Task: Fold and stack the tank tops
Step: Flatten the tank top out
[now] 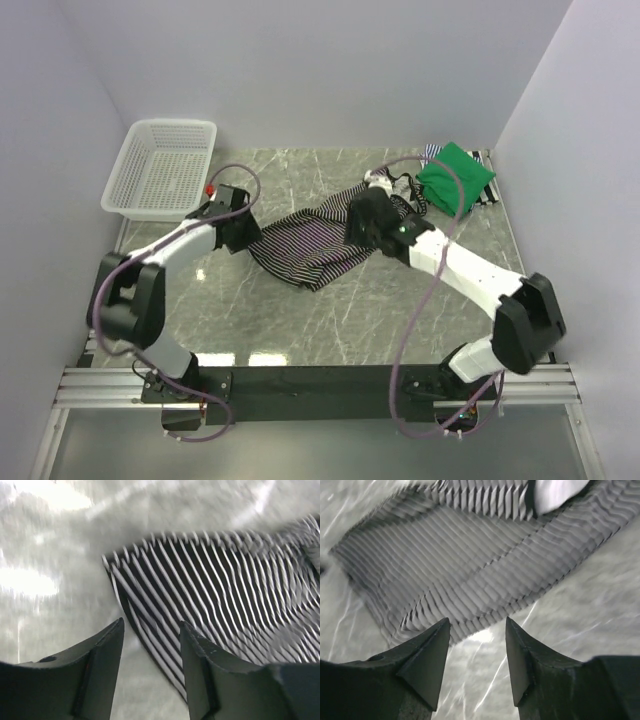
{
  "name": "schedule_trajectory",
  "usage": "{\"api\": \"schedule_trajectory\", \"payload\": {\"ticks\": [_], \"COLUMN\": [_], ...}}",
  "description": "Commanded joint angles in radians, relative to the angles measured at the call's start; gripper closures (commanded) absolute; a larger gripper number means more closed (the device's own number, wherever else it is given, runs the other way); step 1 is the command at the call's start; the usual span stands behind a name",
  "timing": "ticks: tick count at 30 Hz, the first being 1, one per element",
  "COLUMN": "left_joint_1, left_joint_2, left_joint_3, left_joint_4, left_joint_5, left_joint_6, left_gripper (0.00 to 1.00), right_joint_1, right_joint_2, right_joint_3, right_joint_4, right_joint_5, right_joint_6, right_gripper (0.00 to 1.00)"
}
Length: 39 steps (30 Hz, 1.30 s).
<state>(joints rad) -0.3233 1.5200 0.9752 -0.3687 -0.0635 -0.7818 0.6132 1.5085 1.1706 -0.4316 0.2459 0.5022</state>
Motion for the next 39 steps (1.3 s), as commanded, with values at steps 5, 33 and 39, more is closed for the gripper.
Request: {"api": "schedule_trajectory", "payload": {"ticks": [5,33,39], "left_joint_1": [0.017,0.018,0.018], "left_joint_2": [0.236,0.453,0.474], "left_joint_3": [0.227,0.355,0.376], "left_joint_4": [-0.025,-0.096,-0.113], "left_joint_5": [-0.162,-0.191,-0.219], "left_joint_6": [0.004,0.144,0.142], "left_gripper": [0.49,0.46,0.73], "right_joint_1": [0.135,0.349,0.35], "right_joint_2": [-0.152,0.237,0.283], "right_joint_3": [-0.233,-0.166,-0.112], "right_joint_4": [0.168,0.304,0.271], "right_joint_5": [-0.037,0.053,0.116], "right_joint_6": [0.133,0.102,0.114], "right_gripper": [0.46,0.44,0.44]}}
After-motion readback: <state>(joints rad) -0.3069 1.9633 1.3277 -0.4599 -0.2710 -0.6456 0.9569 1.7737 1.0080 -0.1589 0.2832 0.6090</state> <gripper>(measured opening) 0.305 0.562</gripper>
